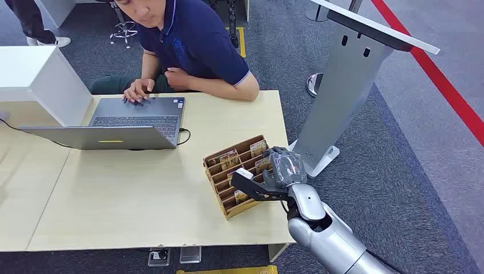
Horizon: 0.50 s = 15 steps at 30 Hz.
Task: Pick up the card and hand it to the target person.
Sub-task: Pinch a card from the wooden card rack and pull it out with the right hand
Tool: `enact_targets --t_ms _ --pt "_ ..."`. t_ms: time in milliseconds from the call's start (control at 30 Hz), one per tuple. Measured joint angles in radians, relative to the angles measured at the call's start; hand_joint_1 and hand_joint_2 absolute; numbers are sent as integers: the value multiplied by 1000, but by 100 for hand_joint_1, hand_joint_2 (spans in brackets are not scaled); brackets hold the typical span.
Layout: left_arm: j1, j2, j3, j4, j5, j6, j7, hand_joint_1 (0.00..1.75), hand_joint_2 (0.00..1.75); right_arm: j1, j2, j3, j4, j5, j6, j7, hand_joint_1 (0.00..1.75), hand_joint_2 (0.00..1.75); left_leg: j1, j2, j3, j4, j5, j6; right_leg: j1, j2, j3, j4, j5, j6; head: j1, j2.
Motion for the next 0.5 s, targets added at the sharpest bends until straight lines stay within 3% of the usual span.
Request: enact_targets --t_ms 200,500 --pt "0 0 0 0 0 0 0 0 0 0 0 0 0 -7 5 -3 65 175 0 0 1 0 0 0 0 0 1 0 0 0 0 0" --pt "-1 0 0 0 0 0 0 0 0 2 0 1 0 -10 17 -8 66 175 0 0 1 0 0 0 0 0 1 0 0 0 0 0"
